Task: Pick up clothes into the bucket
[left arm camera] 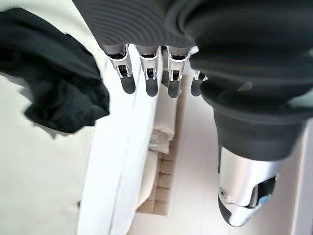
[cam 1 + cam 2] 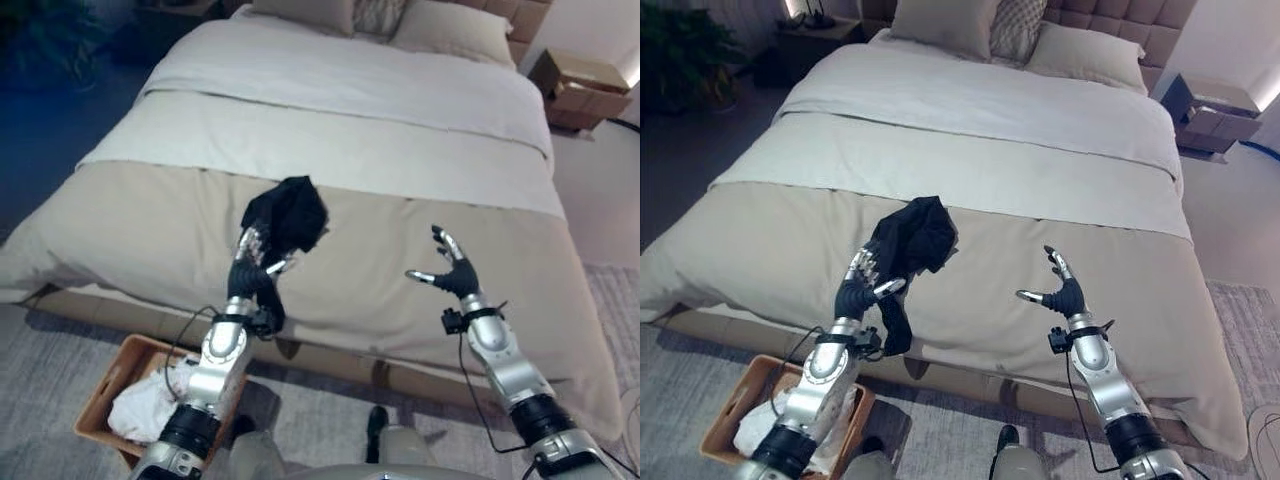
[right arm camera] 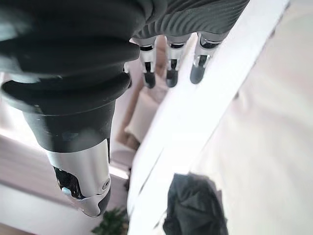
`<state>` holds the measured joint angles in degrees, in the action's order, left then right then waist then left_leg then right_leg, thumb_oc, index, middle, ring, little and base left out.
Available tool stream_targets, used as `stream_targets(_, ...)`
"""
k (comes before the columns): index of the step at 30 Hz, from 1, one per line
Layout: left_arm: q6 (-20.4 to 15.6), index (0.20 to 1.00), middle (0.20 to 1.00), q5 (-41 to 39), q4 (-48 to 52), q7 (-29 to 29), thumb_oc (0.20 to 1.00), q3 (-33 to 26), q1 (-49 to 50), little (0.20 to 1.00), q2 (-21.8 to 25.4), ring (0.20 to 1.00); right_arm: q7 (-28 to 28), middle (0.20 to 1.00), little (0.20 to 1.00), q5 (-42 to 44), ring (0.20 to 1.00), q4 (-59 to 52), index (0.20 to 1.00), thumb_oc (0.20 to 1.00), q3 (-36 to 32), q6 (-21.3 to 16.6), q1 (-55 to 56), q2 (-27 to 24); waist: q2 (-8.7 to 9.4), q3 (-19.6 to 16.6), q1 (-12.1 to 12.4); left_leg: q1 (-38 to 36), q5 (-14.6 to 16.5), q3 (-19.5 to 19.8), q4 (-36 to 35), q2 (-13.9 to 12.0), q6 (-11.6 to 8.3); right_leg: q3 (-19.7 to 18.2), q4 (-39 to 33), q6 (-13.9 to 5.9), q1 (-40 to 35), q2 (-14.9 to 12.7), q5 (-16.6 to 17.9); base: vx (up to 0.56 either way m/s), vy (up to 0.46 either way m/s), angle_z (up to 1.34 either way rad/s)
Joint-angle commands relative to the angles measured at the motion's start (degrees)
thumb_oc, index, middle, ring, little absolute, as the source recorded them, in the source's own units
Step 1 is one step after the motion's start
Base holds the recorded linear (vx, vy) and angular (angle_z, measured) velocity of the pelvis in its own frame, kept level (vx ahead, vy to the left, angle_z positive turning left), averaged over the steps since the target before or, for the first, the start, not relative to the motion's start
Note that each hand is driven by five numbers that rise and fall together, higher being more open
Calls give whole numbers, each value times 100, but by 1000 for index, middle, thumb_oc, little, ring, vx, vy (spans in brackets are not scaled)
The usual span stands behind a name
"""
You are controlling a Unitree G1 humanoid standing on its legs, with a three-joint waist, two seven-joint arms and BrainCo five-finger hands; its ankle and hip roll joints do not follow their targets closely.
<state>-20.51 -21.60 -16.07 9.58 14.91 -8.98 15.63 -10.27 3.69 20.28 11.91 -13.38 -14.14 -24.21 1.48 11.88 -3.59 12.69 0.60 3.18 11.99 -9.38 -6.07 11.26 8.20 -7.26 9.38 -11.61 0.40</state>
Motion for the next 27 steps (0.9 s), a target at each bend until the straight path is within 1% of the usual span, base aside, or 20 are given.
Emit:
stream_targets(1,-252,1000,1000,-150,328,0,1000,-184,-92,1000,261,1000,-69,1000,1000,112,1000,-363,1000,1000,14,-217,-396,86,205,153,71,381,-385,-57,-90,70,-48,-203,-23,-353,-308,-290,43,83,300,-44)
stream_targets(2,-280,1000,1000,-94,452,57,1000,-213,-88,1000,329,1000,-61,1000,1000,83,1000,-466,1000,1000,-20,-187,-445,105,218,231,60,509,-297,-224,68,192,42,-294,48,-411,-197,-499,95,-9,192,-27)
stream_targets(3,-304,1000,1000,-53,473,106,1000,-208,-115,1000,362,1000,-93,1000,1000,42,1000,-462,1000,1000,17,-180,-549,134,243,280,79,569,-254,-307,108,228,87,-333,71,-434,-102,-571,128,-57,235,-28)
stream_targets(5,-371,1000,1000,-15,521,215,1000,-239,-217,1000,439,1000,-197,1000,1000,-20,1000,-329,1000,1000,123,-166,-849,191,288,442,129,789,-214,-456,240,277,150,-384,89,-473,132,-695,247,-113,106,-19)
stream_targets(7,-405,1000,1000,-27,555,260,1000,-283,-248,1000,478,1000,-256,1000,1000,-36,1000,-238,1000,1000,173,-158,-1025,209,300,481,167,892,-205,-491,283,287,176,-398,91,-486,266,-722,301,-104,64,-25)
stream_targets(8,-492,1000,1000,-77,679,354,1000,-370,-256,1000,559,1000,-420,1000,1000,-203,1000,-109,1000,1000,269,-105,-1361,208,304,633,234,1072,-214,-571,310,293,211,-361,69,-502,462,-806,407,-111,67,-27)
stream_targets(9,-490,1000,1000,-78,683,354,1000,-378,-259,1000,562,1000,-424,1000,1000,-206,1000,-98,1000,1000,274,-108,-1376,213,306,628,232,1090,-212,-575,319,292,213,-367,75,-503,481,-807,408,-130,72,-17)
stream_targets(10,-554,1000,1000,-77,789,437,1000,-421,-291,1000,648,1000,-628,1000,1000,-302,1000,129,1000,1000,312,-56,-1738,153,292,763,300,1298,-225,-582,377,318,227,-310,114,-515,687,-867,457,-83,46,-12)
stream_targets(14,-586,1000,1000,12,964,571,1000,-450,-388,1000,843,1000,-946,1000,1000,-606,1000,690,1000,1000,373,118,-2625,-258,246,1040,440,1726,-240,-514,530,366,243,-243,395,-491,1144,-940,450,-79,35,0)
stream_targets(15,-585,1000,1000,13,963,572,1000,-452,-397,1000,841,1000,-947,1000,1000,-605,1000,698,1000,1000,374,116,-2638,-260,247,1031,435,1745,-273,-515,509,373,248,-243,380,-490,1164,-944,476,-61,13,19)
stream_targets(16,-577,1000,1000,90,976,643,1000,-426,-408,1000,867,1000,-1131,1000,1000,-824,1000,868,1000,1000,369,181,-2950,-469,229,1170,487,1885,-278,-495,561,380,223,-183,504,-485,1293,-968,439,-45,0,10)
stream_targets(17,-576,1000,1000,92,975,644,1000,-428,-413,1000,865,1000,-1132,1000,1000,-824,1000,875,1000,1000,372,178,-2959,-470,226,1172,486,1892,-275,-493,567,379,222,-183,510,-485,1299,-967,436,-95,-9,7)
stream_targets(18,-588,1000,1000,150,957,697,1000,-356,-465,1000,882,1000,-1285,1000,1000,-937,1000,1233,1000,1000,432,274,-3374,-687,196,1303,545,2057,-313,-479,576,369,189,-127,601,-500,1471,-1000,433,-59,-6,5)
stream_targets(19,-589,1000,1000,152,954,699,1000,-358,-473,1000,879,1000,-1287,1000,1000,-935,1000,1245,1000,1000,438,268,-3389,-689,192,1303,543,2067,-312,-478,581,368,189,-128,607,-499,1481,-999,432,-110,-5,9)
stream_targets(20,-587,1000,1000,180,971,745,1000,-302,-507,1000,900,1000,-1421,1000,1000,-1025,1000,1487,1000,1000,550,316,-3796,-836,164,1441,593,2280,-342,-447,643,383,176,-120,719,-494,1698,-1002,427,-80,-3,14)
stream_targets(24,-562,1000,1000,281,953,872,1000,-219,-585,1000,915,1000,-1500,1000,1000,-1092,1000,1757,1000,1000,723,382,-4302,-1037,136,1617,658,2576,-359,-412,748,404,181,-117,973,-482,2056,-1012,382,-50,2,5)
stream_targets(27,-553,1000,1000,295,1072,933,1000,-142,-614,1000,948,1000,-1603,1000,1000,-1162,1000,2154,1000,1000,987,445,-4898,-1285,87,1790,739,3001,-335,-340,976,437,188,-131,1267,-461,2457,-1046,304,-40,-10,3)
